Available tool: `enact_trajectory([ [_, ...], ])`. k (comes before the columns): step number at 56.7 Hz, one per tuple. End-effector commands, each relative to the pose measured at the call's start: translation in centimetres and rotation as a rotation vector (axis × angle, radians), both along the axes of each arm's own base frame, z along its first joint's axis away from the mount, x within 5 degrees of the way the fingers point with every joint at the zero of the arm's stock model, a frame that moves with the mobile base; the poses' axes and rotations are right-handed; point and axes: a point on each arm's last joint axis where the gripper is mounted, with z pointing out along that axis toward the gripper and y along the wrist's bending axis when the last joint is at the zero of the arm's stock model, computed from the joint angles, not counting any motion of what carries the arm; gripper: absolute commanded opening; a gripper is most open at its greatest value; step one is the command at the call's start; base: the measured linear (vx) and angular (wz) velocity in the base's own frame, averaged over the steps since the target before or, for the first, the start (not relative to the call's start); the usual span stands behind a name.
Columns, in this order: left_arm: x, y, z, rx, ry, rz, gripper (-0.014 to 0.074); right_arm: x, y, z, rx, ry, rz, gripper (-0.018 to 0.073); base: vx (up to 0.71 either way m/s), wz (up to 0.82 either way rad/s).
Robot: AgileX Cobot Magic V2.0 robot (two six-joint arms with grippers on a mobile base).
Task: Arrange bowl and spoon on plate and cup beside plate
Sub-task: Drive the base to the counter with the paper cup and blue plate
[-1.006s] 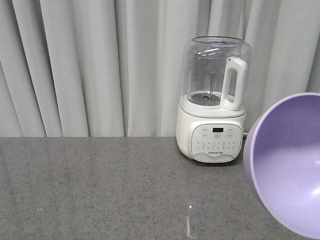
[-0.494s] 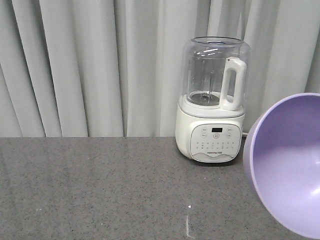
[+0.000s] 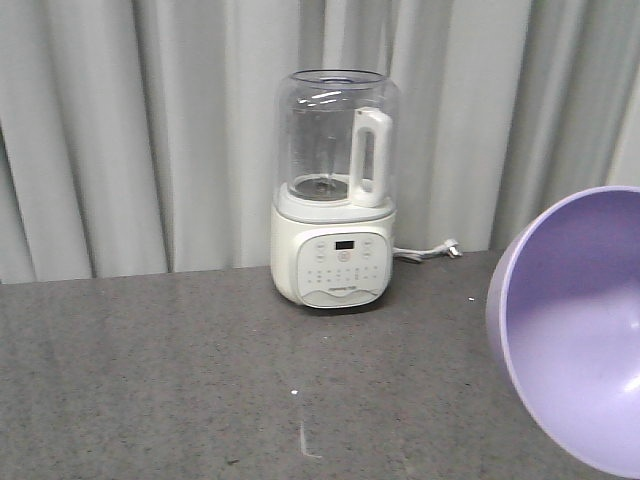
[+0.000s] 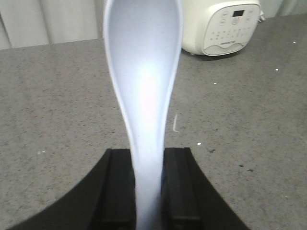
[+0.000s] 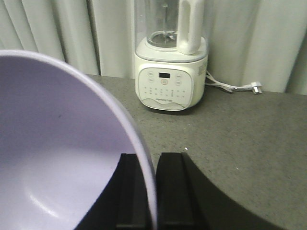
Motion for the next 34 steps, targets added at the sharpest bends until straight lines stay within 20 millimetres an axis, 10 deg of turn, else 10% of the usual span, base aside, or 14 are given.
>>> enact_trajectory([
  [1,0.06,-0.06,1.62,-0.039,-0.104,0.011,-0.0003,-0.08,-0.08,1.56,0.046,-0.095,-0.03,-0.0009,-0.09,-0.45],
  [34,0.05,-0.07,1.59,-0.039,-0.101,0.01,-0.0003,-0.09,-0.06,1.53,0.044,-0.092,-0.028,-0.0009,-0.1,-0.6],
])
